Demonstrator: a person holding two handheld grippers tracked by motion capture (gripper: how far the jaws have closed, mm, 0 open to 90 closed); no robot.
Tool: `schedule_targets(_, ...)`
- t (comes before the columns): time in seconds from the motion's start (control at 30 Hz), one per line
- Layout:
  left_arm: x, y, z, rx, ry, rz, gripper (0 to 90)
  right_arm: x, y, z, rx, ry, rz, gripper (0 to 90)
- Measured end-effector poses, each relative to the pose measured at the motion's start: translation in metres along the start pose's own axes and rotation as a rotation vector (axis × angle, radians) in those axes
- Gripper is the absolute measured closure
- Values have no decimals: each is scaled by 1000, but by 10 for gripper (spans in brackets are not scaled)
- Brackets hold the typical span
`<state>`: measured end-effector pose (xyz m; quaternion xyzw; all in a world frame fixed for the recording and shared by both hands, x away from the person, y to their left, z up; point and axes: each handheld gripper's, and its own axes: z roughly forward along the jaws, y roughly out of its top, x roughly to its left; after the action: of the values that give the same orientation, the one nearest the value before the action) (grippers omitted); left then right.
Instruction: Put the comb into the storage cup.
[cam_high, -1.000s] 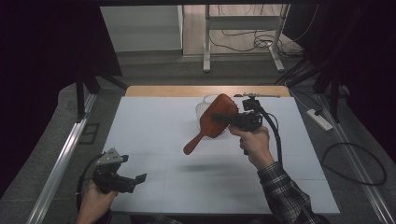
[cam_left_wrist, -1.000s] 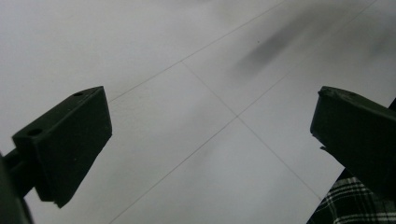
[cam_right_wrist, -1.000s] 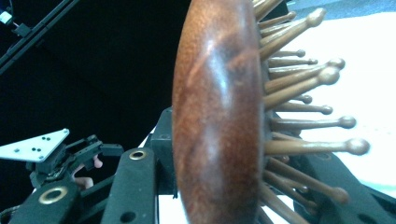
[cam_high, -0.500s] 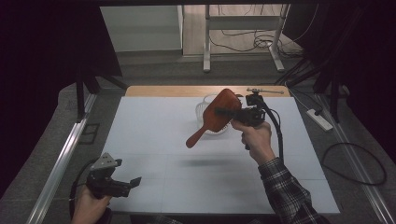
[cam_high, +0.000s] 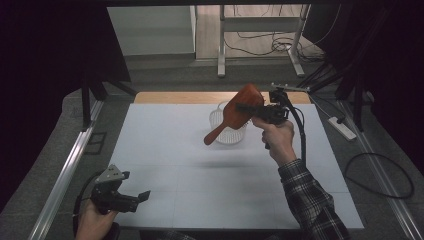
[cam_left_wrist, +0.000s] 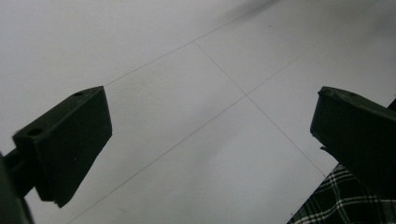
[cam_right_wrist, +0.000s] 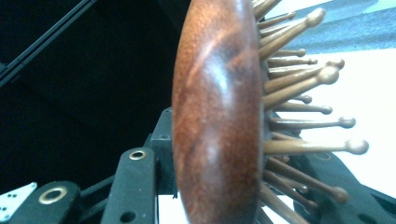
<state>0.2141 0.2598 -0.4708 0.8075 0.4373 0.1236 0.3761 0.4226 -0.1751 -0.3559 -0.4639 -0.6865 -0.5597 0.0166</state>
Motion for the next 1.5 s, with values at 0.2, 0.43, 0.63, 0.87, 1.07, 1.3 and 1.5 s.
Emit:
schedule_targets(0.2, 0, 0, 0, 1, -3, 5, 0, -5, 10, -1, -17, -26, 0, 563)
schedule_targets(0.43, -1, 0, 0, 1, -8, 16, 0, -9, 21, -1, -37, -54, -6, 563)
schedule_targets(0.63, 0, 0, -1, -9, -5, 15, 0, -12, 30, 0, -53, -80, -12, 563)
schedule_targets(0.87, 1, -2, -3, -14, 4, 9, 0, -15, 38, 1, -66, -109, -14, 563)
schedule_targets(1.07, 1, -1, -2, -1, 0, 13, 0, -20, 42, 5, -69, -137, -16, 563)
schedule_targets(1.3, 2, -1, -1, 0, -6, 10, 0, -27, 41, 12, -63, -168, -24, 563)
schedule_targets(1.5, 3, -2, -2, -5, -10, -1, 0, -30, 38, 21, -47, -189, -35, 563)
